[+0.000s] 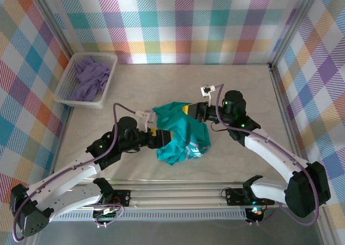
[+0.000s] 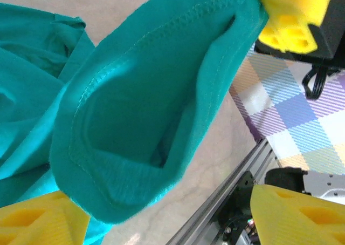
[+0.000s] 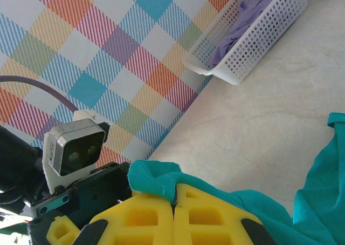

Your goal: Fold the inside-out t-shirt

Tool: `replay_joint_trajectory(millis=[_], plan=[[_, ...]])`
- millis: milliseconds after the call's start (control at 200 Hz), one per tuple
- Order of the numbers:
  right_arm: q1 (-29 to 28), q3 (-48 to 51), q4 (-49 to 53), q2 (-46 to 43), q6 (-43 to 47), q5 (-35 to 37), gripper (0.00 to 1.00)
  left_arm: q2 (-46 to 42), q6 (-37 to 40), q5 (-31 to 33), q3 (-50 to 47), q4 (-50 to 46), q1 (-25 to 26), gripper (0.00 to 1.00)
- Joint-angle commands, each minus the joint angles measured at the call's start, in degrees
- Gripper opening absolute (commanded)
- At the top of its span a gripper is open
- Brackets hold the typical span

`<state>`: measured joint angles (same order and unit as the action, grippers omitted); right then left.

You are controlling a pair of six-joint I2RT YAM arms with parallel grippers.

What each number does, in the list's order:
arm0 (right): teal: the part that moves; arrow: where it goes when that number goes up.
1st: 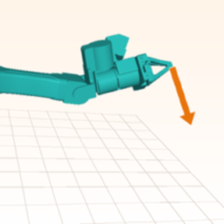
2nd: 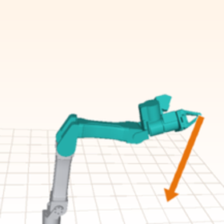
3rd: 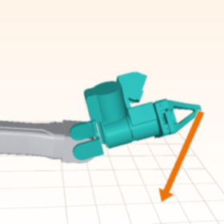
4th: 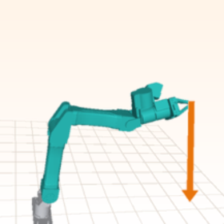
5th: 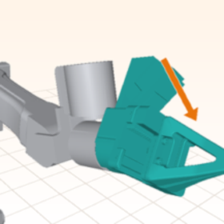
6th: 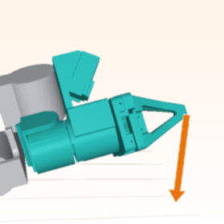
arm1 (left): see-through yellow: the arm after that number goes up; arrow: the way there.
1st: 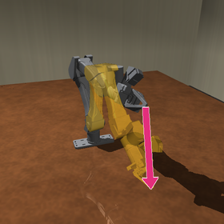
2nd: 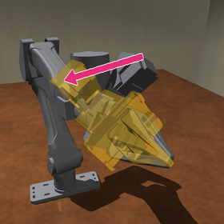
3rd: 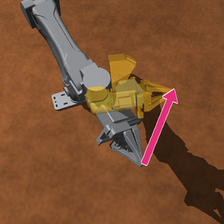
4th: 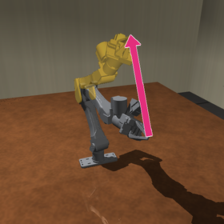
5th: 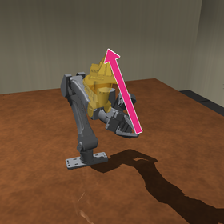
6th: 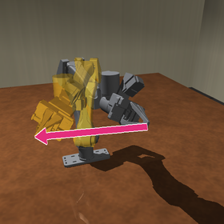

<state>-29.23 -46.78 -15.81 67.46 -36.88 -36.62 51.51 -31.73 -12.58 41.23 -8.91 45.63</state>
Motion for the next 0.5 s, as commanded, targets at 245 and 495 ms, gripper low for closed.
replay_joint_trajectory(millis=[245, 495], plan=[[-0.47, 0.22, -1.86, -0.74, 0.19, -0.59, 0.0, 4.66, 5.11, 6.39, 3.75, 4.07, -0.18, 0.48], [-0.47, 1.84, 11.32, -5.43, 2.92, 10.86, 0.0, 2.32, 11.63, 6.23, 1.8, 7.56, -0.55, 0.11]])
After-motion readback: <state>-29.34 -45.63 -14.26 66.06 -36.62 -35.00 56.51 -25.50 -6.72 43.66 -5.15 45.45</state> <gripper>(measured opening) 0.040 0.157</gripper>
